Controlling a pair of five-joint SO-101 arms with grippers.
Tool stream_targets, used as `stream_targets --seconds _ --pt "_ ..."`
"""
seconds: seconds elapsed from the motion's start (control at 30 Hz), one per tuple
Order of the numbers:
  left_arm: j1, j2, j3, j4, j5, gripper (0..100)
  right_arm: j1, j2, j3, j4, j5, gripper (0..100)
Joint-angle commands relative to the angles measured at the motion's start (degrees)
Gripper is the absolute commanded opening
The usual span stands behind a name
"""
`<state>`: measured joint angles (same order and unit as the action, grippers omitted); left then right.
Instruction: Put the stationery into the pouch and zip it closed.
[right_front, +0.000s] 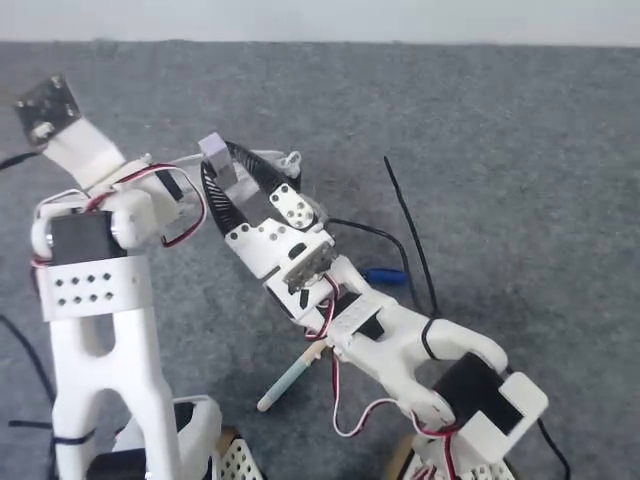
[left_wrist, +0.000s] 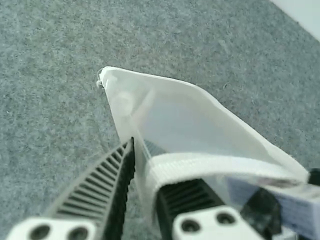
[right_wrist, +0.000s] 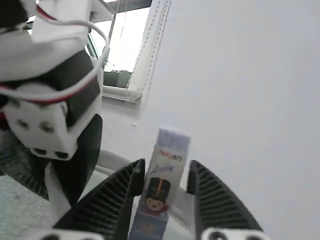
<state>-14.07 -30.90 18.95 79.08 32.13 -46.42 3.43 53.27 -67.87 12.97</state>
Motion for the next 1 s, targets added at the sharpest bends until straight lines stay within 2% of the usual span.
stream_targets --seconds 0.0,0.27,0.57,0.83,0.97 --pt "0.0 -0.8 -0.5 -1.5 0.9 1 -0.2 -0.1 1.6 0.4 1.8 19.2" --pt "0.0 -0.8 -0.5 -1.5 0.9 1 -0.2 -0.2 1.7 0.3 2.0 10.2" --pt "0.0 -0.8 -0.5 -1.5 0.9 1 -0.1 -0.6 2.2 0.3 2.1 9.9" --pt "0.0 -0.8 -0.5 -1.4 0.9 1 0.2 -14.9 9.7 0.9 1.8 9.9" --pt "-0.1 -0.8 -0.5 -1.4 0.9 1 0.8 -19.9 10.6 9.9 1.7 9.9"
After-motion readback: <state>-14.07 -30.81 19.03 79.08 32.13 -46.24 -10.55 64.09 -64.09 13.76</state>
